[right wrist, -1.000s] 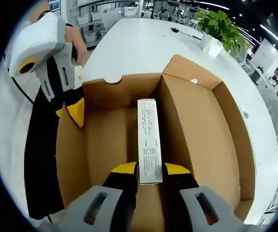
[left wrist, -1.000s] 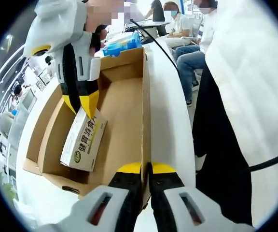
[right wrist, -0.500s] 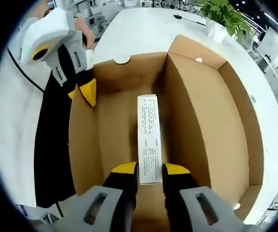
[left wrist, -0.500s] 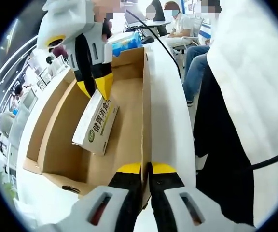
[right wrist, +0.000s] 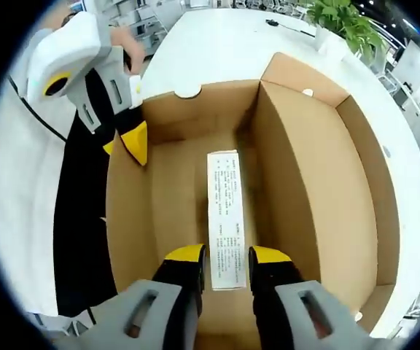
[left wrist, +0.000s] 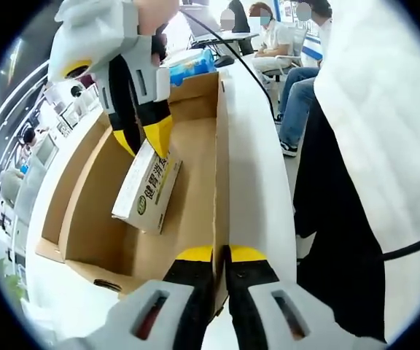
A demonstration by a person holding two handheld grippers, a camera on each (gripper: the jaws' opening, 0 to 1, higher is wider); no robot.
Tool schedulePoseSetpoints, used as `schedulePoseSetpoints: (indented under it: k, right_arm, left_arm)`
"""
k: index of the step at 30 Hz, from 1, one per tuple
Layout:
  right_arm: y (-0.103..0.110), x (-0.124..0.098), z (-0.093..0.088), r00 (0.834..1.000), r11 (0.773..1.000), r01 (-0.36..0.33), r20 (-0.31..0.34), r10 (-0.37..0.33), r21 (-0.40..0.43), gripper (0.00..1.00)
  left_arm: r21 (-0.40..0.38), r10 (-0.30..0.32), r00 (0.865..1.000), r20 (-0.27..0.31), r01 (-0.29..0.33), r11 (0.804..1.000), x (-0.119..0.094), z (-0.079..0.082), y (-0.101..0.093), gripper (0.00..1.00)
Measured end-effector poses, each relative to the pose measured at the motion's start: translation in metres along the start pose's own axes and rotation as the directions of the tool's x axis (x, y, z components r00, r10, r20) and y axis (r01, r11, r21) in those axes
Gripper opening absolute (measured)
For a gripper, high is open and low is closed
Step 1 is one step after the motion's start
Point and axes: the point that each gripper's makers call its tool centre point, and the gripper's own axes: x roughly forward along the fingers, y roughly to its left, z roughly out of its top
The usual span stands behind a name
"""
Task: Operate the shoe box by opening the lid, removing the specified soft item, and placing it in the target area until the item is outside and the box remains undamaged.
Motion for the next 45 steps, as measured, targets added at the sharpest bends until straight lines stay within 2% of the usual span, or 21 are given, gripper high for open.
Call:
schedulePoseSetpoints:
  k: [3, 13, 16, 18, 20, 28, 35, 37, 41, 45]
  right_arm:
    - [0.001, 0.006, 0.009, 1.000, 1.000, 0.005, 0.001, -0.005, -0.017, 0.24]
    - [0.006, 0.026, 0.020, 0.999, 0.998, 0.010, -0.031, -0.012, -0.054, 0.26]
    - [-0.004, 0.027, 0.021, 0.996, 0.992, 0.056, -0.065, -0.063, -0.116, 0.24]
    - [-0.003, 0.027, 0.020, 0.995, 0.996, 0.047, -0.085, -0.054, -0.075, 0.22]
    - [-0.005, 0.030, 0.023, 0.995, 0.996, 0.047, -0.085, -0.053, -0.073, 0.21]
    - [-0.008, 0.029, 0.014, 0.984, 0.993, 0.035, -0.171, -0.054, -0.116, 0.20]
    - [-0.008, 0.027, 0.007, 0.978, 0.995, 0.016, -0.204, -0.037, -0.103, 0.20]
    - [-0.008, 0.025, 0.004, 0.974, 0.993, 0.028, -0.220, -0.053, -0.117, 0.20]
    - [-0.003, 0.018, 0.003, 0.979, 0.992, 0.029, -0.197, -0.053, -0.123, 0.20]
    - [-0.011, 0.009, -0.002, 0.981, 0.989, 0.055, -0.179, -0.080, -0.138, 0.20]
  left_arm:
    - [0.000, 0.001, 1.000, 0.000, -0.001, 1.000, 0.000, 0.001, 0.000, 0.04]
    - [0.016, 0.007, 1.000, 0.004, -0.007, 1.000, 0.000, 0.000, 0.000, 0.04]
    - [0.023, -0.006, 1.000, 0.001, 0.006, 1.000, -0.001, 0.001, 0.001, 0.04]
    - [0.005, -0.023, 1.000, -0.019, 0.023, 1.000, -0.001, -0.001, 0.003, 0.04]
    - [0.006, -0.030, 0.999, -0.019, 0.030, 1.000, -0.001, -0.002, 0.006, 0.04]
    - [0.032, -0.048, 0.997, -0.055, 0.050, 0.998, -0.002, -0.012, 0.014, 0.04]
    - [0.042, -0.048, 0.998, -0.046, 0.050, 0.998, -0.002, -0.013, 0.012, 0.04]
    - [0.047, -0.044, 0.998, -0.043, 0.046, 0.998, -0.002, -0.013, 0.011, 0.04]
    - [0.052, -0.041, 0.998, -0.040, 0.044, 0.998, -0.002, -0.012, 0.012, 0.04]
    - [0.053, -0.051, 0.998, -0.045, 0.053, 0.997, -0.002, -0.012, 0.012, 0.03]
